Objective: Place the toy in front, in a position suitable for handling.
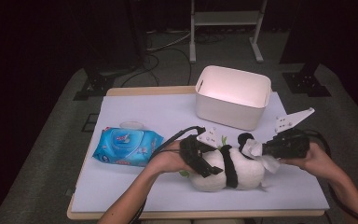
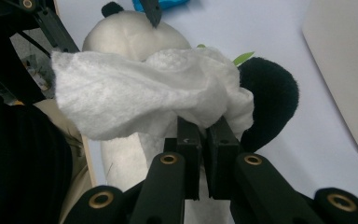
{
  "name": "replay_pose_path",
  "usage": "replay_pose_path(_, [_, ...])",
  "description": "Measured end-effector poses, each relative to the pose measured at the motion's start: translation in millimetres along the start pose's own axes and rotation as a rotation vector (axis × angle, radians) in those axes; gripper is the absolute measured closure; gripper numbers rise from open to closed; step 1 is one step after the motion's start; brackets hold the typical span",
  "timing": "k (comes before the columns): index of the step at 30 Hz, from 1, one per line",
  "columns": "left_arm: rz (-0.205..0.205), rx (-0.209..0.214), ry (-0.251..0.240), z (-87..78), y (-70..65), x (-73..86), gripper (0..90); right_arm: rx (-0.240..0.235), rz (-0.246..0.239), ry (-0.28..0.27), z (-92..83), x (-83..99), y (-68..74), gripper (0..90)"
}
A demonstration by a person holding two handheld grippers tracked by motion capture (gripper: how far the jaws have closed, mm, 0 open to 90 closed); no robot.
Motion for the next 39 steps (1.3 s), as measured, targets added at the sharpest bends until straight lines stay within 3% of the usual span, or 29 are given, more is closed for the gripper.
replay_pose_path(4, [-0.011, -0.017, 0.031, -2.6, 3.8, 8.8, 20.7, 0.001, 0.004, -0.001, -1.2, 3.4, -0.2, 85.0])
replay_pose_path(12, [-0.069, 0.006, 0.011, 0.7, 3.9, 23.3, 18.1, -0.003, 0.010, -0.003, -1.0, 5.5, -1.0, 85.0])
replay_pose_path(17, [-0.044, 0.015, 0.029, 6.9, 0.5, 27.2, 12.7, -0.005, 0.016, -0.005, -1.3, 7.9, -1.9, 85.0])
replay_pose_path(20, [-0.052, 0.010, 0.026, 11.3, 0.0, 28.9, 11.3, -0.003, 0.019, -0.008, -1.3, 9.0, -1.6, 85.0])
replay_pose_path(27, [-0.039, -0.006, -0.005, 5.4, 6.1, 29.6, 33.9, 0.011, 0.019, -0.013, -3.2, 10.8, -1.7, 85.0])
replay_pose_path(34, [-0.027, -0.026, 0.011, -1.8, 14.1, 27.4, 36.3, 0.021, 0.012, -0.006, -3.9, 8.0, -1.7, 85.0])
replay_pose_path(39, [-0.021, -0.035, 0.016, -5.1, 14.9, 25.5, 36.3, 0.016, -0.020, 0.008, 0.3, -5.9, 3.6, 85.0])
Point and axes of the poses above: each handheld gripper's, and its own axes: z roughly forward along the jaws, x roughly out of its underside, y roughly to its left, the point moved 3 cm from there along z, roughly forward along the jaws, and after that the axes turned 13 degrees about -x, right-handed, at the moved point
